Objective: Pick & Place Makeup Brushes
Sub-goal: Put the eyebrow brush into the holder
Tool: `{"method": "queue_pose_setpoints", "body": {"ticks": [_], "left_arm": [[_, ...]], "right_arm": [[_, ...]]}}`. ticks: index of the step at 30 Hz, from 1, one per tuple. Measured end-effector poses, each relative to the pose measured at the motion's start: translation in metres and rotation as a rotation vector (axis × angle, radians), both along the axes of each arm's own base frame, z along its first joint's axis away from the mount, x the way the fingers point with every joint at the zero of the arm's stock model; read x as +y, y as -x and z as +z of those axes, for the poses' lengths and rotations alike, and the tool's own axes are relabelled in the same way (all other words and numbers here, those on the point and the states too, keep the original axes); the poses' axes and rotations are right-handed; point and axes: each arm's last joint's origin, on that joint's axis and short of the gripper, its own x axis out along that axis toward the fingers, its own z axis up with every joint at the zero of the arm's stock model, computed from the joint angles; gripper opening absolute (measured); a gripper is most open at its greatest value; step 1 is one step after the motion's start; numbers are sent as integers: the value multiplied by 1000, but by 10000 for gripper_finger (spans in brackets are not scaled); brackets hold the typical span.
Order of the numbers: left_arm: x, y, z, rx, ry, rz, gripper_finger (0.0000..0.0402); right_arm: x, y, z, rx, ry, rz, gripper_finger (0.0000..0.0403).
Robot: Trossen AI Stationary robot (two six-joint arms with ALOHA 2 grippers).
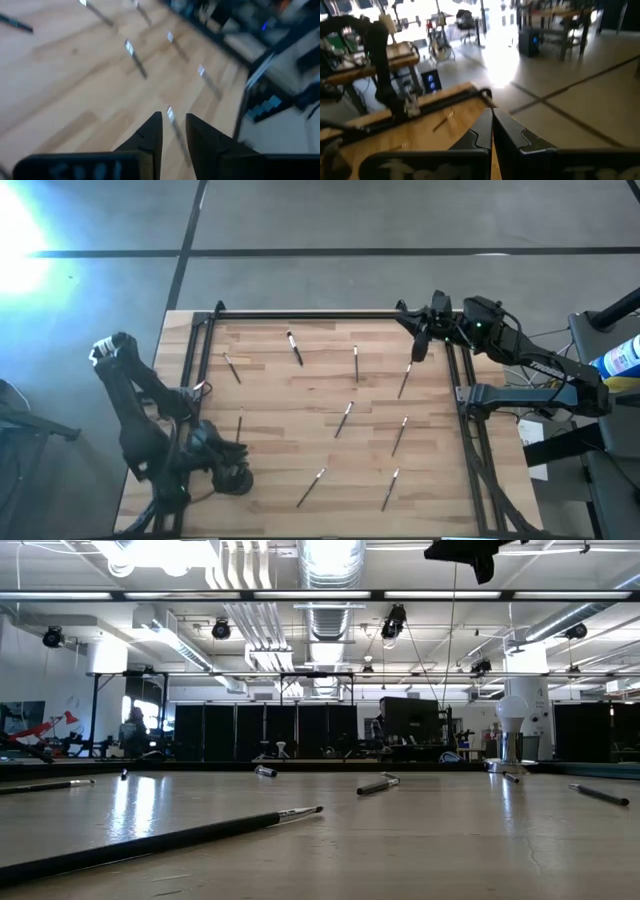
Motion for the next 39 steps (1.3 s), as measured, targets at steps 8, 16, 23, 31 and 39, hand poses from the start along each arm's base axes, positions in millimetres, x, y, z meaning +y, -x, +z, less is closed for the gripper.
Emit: {"method": "queue_pose_setpoints", "body": {"ticks": [8,16,23,31,39], "left_arm": [[51,-20,16,18,-78,44,5],[109,-81,-1,-94,-48,-164,0],[174,-108,-40,-184,-65,-148,0],[221,-101,-88,-229,-120,39,0],[234,-79,-113,-193,-116,105,0]], "right_arm": [[2,3,-33,167,-186,-16,8],[7,6,-87,147,-350,-42,8],[12,16,-114,147,-516,-112,8],[8,19,-154,208,-770,-456,8],[3,14,-194,403,-999,-749,31]]}}
